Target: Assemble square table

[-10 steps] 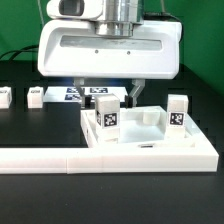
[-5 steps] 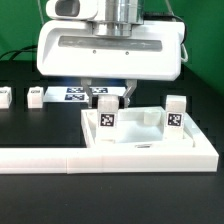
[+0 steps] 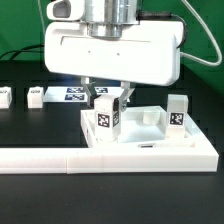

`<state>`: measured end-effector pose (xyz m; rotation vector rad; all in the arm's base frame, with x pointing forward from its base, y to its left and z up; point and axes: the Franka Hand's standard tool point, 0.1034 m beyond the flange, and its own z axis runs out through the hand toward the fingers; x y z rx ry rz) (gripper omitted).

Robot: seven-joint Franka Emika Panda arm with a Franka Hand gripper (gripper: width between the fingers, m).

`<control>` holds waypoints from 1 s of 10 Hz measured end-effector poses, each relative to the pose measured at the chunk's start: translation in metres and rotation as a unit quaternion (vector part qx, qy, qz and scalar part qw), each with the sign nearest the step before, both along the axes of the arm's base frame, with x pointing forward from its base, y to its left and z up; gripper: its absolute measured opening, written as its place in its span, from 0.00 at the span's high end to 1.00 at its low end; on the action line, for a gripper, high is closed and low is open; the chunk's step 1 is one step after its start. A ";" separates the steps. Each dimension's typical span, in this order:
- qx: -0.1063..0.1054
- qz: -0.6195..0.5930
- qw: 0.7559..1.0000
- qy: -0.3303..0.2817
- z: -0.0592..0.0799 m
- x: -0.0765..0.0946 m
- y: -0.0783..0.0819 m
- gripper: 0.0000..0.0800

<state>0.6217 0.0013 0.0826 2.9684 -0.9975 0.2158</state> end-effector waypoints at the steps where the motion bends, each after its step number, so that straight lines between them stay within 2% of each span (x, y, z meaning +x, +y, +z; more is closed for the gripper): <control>1: 0.008 -0.058 0.998 0.005 0.000 -0.001 0.000 0.64; 5: 0.035 -0.254 0.966 0.014 -0.001 0.001 -0.003 0.64; 7: 0.055 -0.341 0.938 0.012 -0.001 0.001 -0.005 0.64; 9: 0.060 -0.383 0.922 0.011 -0.001 0.001 -0.005 0.63; 10: 0.058 -0.372 0.926 0.011 -0.002 0.000 -0.004 0.63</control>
Offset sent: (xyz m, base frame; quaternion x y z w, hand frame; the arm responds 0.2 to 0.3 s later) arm 0.0028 -0.0014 -0.0104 -0.0219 -0.0370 0.2855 0.9574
